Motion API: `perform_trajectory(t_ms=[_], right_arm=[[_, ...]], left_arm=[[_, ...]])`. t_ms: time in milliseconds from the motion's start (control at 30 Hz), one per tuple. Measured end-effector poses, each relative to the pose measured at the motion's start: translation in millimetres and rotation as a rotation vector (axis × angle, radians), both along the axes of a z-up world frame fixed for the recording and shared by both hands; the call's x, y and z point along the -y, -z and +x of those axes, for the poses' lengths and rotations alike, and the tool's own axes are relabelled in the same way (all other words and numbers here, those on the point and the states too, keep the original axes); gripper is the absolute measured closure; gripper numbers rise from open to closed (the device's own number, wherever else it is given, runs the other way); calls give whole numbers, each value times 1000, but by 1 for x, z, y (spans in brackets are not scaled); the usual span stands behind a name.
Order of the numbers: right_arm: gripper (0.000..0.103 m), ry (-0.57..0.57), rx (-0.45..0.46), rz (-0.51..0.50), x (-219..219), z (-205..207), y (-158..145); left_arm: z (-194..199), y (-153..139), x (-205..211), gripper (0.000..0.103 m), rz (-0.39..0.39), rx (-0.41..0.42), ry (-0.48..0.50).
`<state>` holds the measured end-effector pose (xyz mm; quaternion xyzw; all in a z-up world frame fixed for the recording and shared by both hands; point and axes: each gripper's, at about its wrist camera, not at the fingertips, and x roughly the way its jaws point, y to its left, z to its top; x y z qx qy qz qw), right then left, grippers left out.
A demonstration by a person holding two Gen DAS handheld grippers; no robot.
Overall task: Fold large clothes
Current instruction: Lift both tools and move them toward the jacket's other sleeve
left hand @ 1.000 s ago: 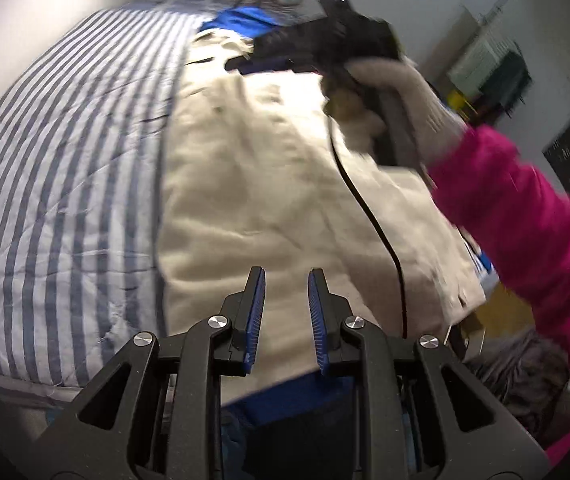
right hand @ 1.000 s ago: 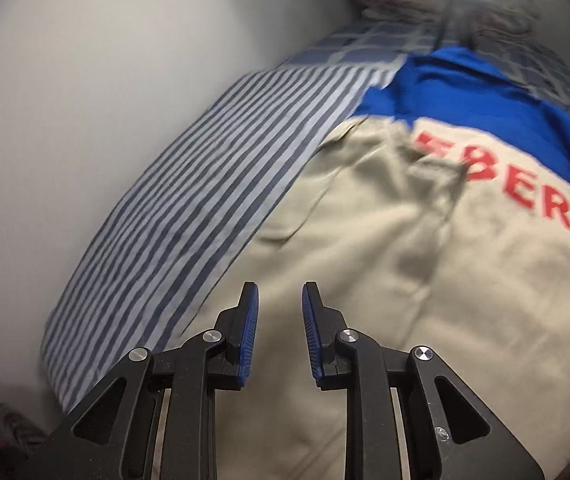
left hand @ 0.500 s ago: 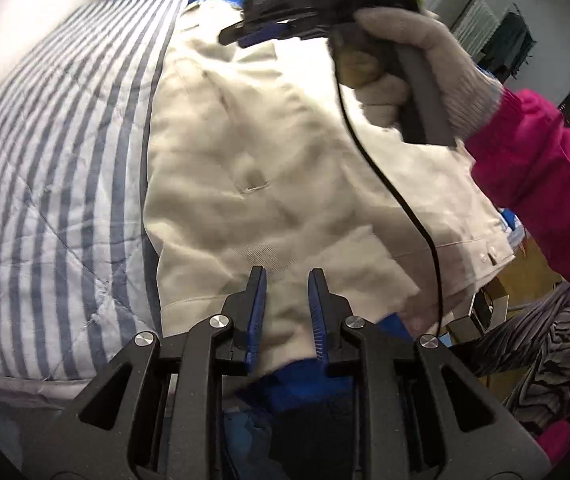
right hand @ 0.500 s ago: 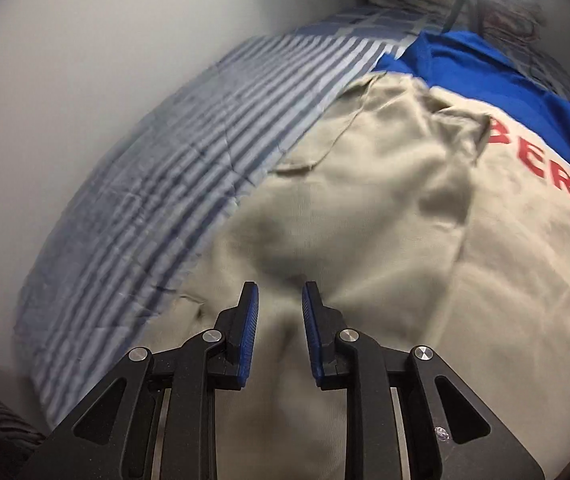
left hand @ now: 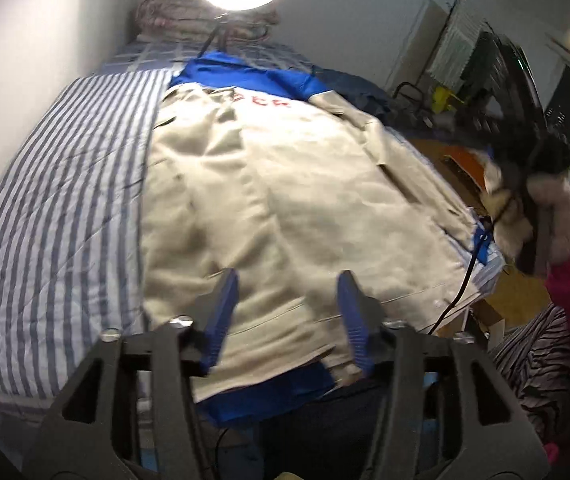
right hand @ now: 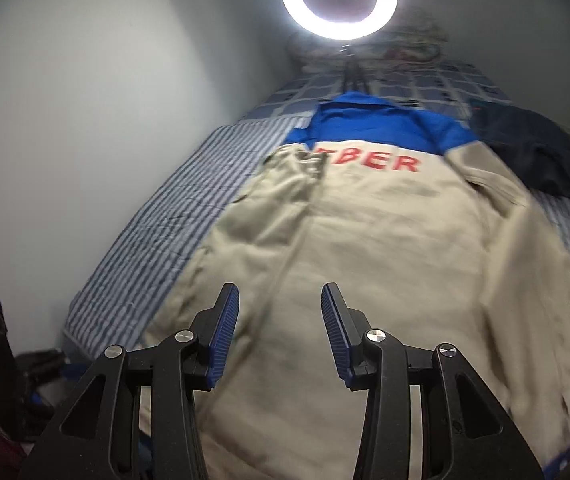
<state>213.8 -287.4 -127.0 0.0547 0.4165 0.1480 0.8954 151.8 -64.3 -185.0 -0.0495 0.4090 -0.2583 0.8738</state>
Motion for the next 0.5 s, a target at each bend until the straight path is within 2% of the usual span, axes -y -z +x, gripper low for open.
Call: perform_trajectory(t_ms=[67,167,267,500], right_arm=[[50,53,30,-53,21,-15,-3],[50,117,32,-97,58,-37,-3],[50,181,-2,-69,97,-48,0],[50,342,-83,-52,188,-63,26]], left_arm=[[1,-8,10,41,-9,9,23],[6,-20,32,41,8,33,76],[15,-32,57,41,28,59,122],[44,-33,98,41,-15,25,187]])
